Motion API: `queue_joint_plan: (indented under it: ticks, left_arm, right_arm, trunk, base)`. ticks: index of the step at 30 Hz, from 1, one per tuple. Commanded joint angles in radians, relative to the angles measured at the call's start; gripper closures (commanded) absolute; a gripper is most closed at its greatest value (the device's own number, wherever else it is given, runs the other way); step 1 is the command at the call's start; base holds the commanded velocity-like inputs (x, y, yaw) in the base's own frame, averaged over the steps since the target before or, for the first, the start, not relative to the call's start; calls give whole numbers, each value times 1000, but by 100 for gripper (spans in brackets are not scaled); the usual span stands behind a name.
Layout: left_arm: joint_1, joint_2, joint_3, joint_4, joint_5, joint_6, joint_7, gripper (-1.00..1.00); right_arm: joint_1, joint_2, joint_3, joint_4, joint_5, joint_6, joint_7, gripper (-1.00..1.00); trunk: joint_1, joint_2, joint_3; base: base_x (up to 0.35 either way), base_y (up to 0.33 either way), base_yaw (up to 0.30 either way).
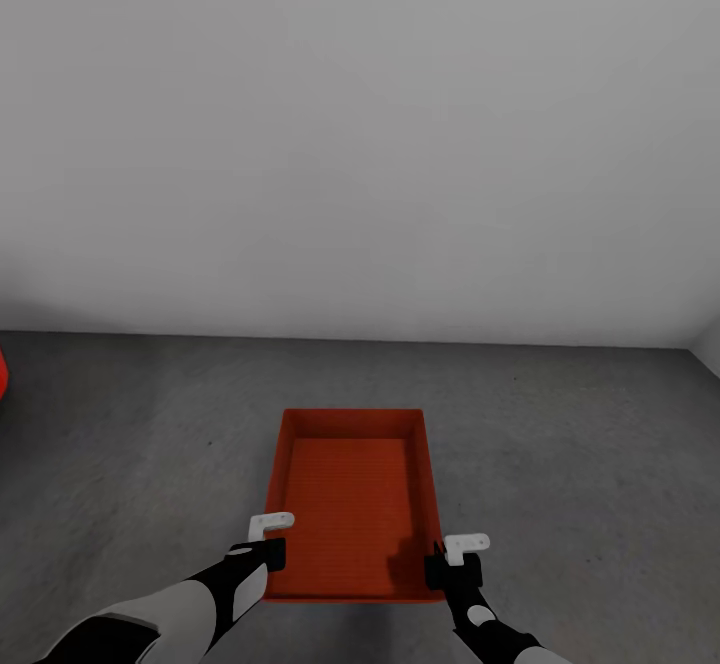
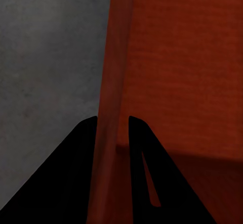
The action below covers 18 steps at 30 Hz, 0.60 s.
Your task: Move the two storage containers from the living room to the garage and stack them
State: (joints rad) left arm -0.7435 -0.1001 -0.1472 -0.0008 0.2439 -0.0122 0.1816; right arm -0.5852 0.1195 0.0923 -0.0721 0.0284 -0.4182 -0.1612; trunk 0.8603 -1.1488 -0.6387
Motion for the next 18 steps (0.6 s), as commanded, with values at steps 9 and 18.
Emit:
queue_joint_plan:
  ticks: [9, 18]
  left_arm:
    - [0, -1, 11, -1, 5, 0, 7, 100]
    - [0, 0, 11, 0, 5, 0, 7, 100]
  right_arm:
    - [-1, 0, 0, 1, -4, -2, -11, 100]
    - [-1, 0, 0, 1, -4, -2, -11, 100]
  trunk:
    - [8, -14, -7]
    - [31, -56, -26]
  base:
    - [0, 0, 0]
    - [0, 0, 0]
